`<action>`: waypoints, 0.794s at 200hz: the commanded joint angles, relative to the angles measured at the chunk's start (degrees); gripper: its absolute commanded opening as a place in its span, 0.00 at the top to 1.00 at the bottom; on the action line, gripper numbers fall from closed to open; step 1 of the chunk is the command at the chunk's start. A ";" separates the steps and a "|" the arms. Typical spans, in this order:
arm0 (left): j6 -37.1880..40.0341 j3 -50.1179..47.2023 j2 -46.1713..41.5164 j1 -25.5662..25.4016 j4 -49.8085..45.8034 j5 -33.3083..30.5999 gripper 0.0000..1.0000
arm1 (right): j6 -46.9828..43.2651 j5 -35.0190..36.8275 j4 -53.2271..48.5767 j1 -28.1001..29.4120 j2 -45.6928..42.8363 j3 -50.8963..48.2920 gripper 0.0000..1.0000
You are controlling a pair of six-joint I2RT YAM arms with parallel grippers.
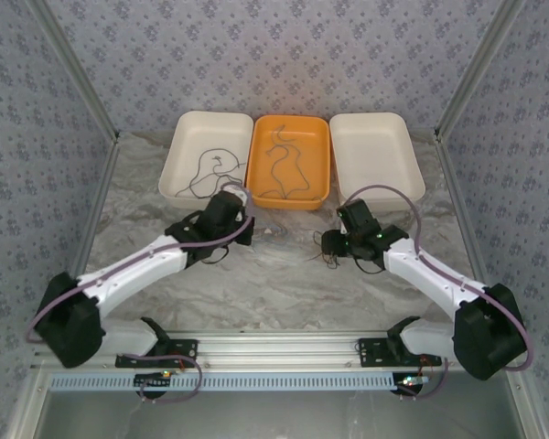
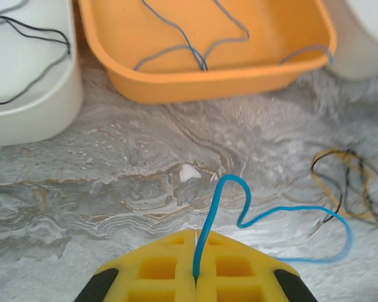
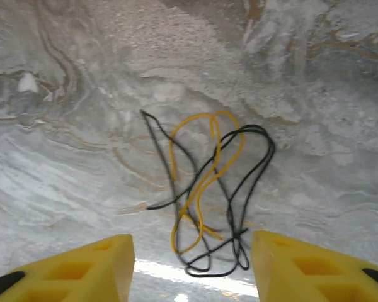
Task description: Untangle the cables
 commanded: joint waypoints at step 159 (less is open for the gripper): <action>-25.42 3.98 -14.34 2.96 -4.67 1.98 1.00 | 18.16 9.41 50.98 28.27 -14.63 -19.04 0.36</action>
